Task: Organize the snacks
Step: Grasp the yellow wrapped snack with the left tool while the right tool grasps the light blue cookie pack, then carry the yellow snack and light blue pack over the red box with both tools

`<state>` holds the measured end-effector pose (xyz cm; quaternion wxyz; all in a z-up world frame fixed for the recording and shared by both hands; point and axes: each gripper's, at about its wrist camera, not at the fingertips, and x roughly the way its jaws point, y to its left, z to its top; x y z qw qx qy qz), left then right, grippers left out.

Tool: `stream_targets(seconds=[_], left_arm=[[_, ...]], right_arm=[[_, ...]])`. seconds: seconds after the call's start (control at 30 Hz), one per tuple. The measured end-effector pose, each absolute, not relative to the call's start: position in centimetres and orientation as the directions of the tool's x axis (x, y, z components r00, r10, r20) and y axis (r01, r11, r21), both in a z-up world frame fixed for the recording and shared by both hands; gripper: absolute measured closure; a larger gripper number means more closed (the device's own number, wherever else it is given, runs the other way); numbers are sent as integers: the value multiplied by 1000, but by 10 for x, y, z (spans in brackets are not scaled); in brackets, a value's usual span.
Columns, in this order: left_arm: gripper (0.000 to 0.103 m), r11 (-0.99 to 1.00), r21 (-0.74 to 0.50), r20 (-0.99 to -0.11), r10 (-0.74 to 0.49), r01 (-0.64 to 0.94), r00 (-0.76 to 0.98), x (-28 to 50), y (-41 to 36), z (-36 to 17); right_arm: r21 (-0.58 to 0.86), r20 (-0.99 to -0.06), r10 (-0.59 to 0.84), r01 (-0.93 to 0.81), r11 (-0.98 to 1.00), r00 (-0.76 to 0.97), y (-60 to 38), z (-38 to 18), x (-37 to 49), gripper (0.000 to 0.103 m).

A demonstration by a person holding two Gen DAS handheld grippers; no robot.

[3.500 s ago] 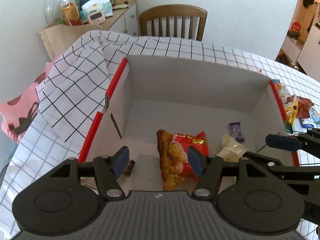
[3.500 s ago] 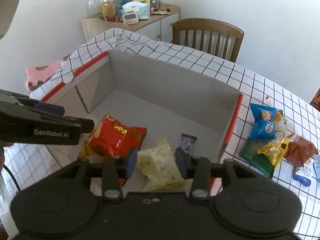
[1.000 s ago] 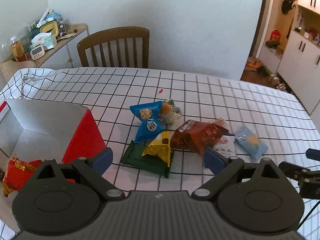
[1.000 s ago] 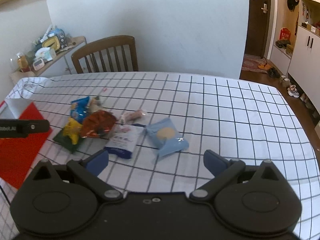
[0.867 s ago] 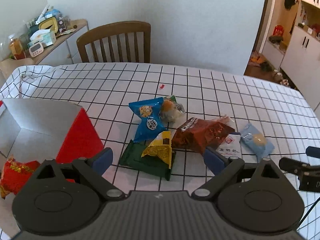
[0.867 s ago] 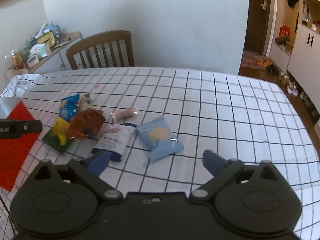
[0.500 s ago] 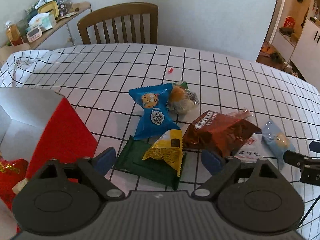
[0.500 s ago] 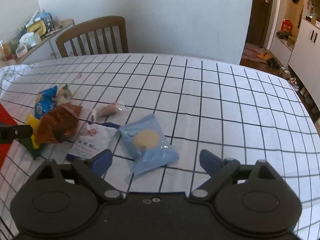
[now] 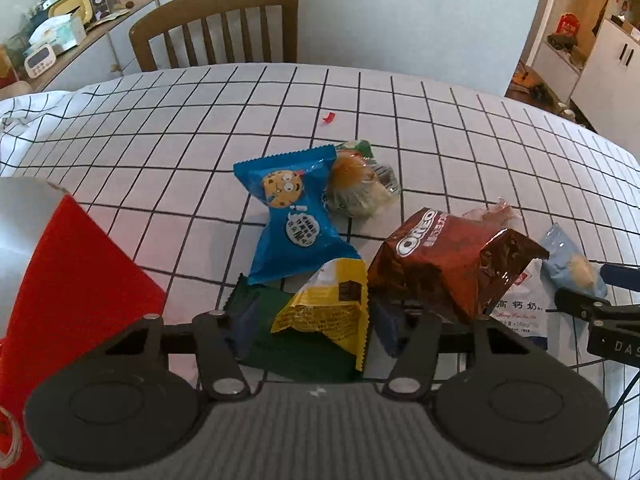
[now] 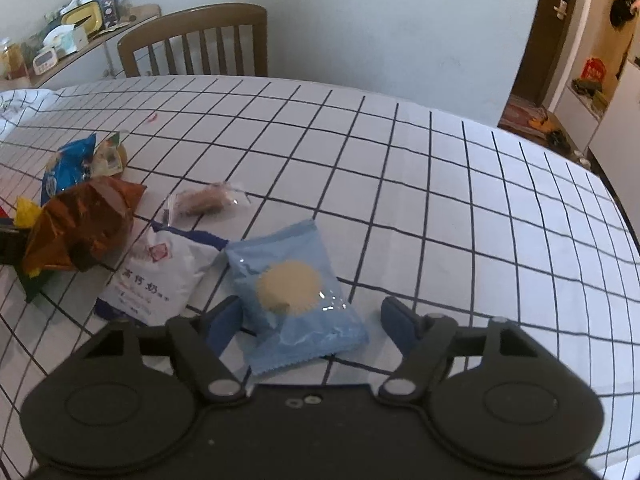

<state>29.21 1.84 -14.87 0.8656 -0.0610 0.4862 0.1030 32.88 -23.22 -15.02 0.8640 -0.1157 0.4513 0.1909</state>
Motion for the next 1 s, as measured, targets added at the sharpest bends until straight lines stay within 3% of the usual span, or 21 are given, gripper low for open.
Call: stream_targets(seconds=[0.1, 0.3, 1.0], left_arm=[[57, 973, -16, -854, 106, -229, 510, 293, 19, -149], [63, 973, -40, -848, 87, -227, 523, 291, 24, -147], [63, 979, -102, -799, 26, -178, 601, 219, 6, -81]], right_arm=[[-31, -823, 230, -444, 895, 520, -229, -149, 328, 42], [-33, -822, 222, -433, 901, 524, -226, -148, 324, 49], [30, -776, 280, -411, 911, 565, -233, -73, 242, 52]])
